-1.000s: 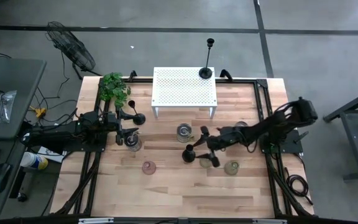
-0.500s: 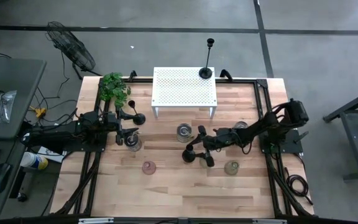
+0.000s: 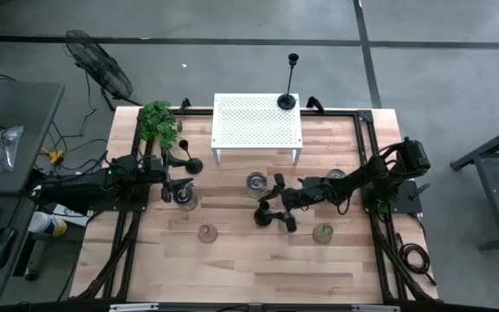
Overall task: Pick & Place candle stick holders
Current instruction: Put the bottom black candle holder on the shelf
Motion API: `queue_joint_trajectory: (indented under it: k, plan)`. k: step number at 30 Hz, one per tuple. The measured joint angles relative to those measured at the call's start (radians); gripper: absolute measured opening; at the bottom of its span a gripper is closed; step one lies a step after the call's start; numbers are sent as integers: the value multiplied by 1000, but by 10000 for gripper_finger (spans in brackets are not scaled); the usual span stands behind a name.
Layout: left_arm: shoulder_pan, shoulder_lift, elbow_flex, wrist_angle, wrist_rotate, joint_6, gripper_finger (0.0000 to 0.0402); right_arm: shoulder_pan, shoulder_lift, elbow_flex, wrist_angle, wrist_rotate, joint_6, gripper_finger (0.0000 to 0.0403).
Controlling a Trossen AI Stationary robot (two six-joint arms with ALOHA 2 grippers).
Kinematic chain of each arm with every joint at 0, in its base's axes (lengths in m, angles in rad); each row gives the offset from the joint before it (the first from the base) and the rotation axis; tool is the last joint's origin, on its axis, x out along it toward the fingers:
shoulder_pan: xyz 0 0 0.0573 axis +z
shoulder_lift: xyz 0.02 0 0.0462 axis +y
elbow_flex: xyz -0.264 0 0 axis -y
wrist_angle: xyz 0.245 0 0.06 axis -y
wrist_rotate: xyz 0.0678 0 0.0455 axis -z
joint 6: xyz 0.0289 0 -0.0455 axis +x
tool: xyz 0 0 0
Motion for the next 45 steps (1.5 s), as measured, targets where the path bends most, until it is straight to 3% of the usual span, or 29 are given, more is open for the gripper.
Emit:
queue_joint_trajectory:
  k: [17, 45]
  plan:
    - [0, 0, 0, 0, 0, 0, 265, 0, 0, 1, -72, 2, 0, 225]
    - [0, 0, 0, 0, 0, 0, 265, 0, 0, 36, -166, 6, -3, 53]
